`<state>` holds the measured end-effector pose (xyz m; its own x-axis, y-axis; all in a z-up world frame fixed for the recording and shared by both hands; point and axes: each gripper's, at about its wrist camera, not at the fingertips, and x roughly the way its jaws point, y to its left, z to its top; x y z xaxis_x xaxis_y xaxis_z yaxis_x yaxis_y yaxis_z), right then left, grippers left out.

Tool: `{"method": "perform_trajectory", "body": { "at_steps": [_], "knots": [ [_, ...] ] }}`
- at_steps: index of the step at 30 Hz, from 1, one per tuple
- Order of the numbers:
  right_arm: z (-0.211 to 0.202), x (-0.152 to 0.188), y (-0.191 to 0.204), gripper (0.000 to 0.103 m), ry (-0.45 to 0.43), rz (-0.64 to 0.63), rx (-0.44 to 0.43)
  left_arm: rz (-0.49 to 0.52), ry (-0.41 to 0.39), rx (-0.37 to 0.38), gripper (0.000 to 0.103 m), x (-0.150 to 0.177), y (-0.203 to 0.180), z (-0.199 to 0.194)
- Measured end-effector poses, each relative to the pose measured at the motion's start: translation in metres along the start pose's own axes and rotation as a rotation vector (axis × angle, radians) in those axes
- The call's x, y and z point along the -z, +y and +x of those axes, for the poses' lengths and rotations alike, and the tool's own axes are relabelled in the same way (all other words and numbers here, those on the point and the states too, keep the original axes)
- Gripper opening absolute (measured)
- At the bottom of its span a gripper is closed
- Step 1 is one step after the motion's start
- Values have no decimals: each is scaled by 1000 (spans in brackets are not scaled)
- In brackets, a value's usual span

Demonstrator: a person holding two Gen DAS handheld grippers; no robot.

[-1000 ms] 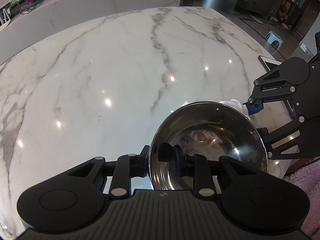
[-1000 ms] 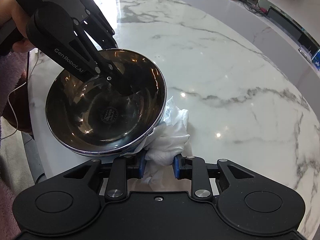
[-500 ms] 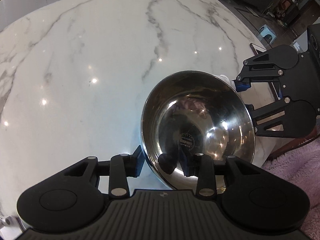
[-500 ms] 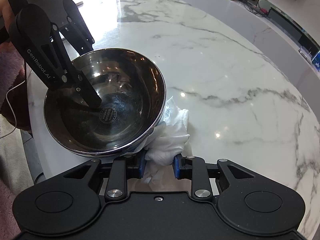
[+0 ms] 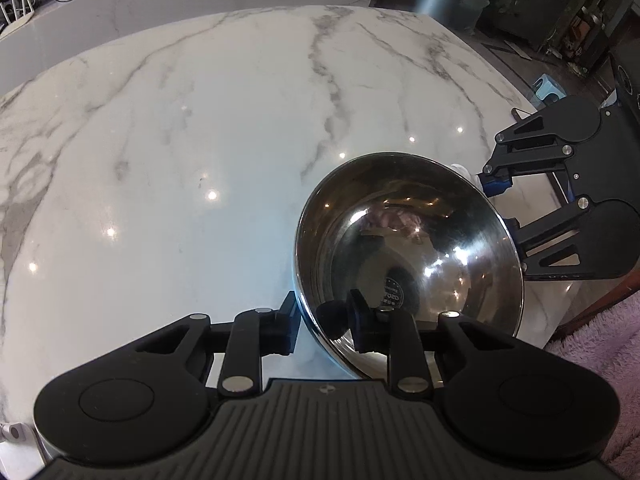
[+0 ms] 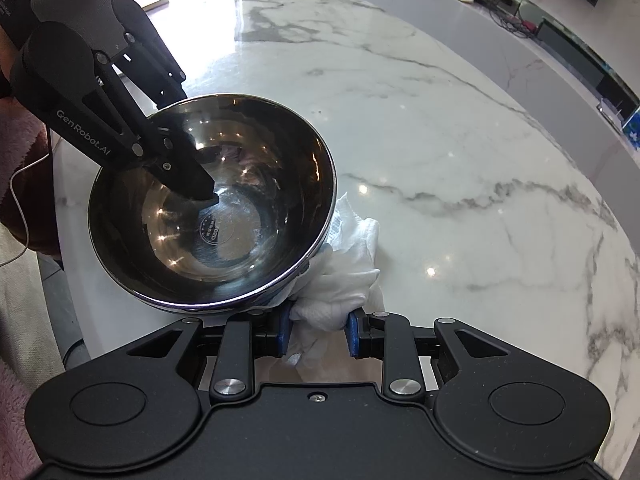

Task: Clean bowl
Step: 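Wipe the blue outer wall near the rim with the right-held cloth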

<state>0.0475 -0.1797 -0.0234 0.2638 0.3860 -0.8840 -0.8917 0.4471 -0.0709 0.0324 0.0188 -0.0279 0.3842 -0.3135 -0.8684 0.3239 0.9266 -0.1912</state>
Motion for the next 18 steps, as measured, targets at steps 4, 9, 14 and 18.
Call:
{"method": "perform_trajectory", "body": {
  "at_steps": [4,9,14,18],
  "knots": [
    [0,1,0,25,-7,13,4,10,-36,-14,23,6,-2,-3],
    [-1,3,1,25,-21,22,11,60,-77,-46,31,13,-9,-5],
    [-3,8,2,25,-50,52,19,82,-77,-59,32,15,-13,-5],
    [-6,16,0,25,-85,106,16,85,-75,-53,32,15,-14,-5]
  ]
}}
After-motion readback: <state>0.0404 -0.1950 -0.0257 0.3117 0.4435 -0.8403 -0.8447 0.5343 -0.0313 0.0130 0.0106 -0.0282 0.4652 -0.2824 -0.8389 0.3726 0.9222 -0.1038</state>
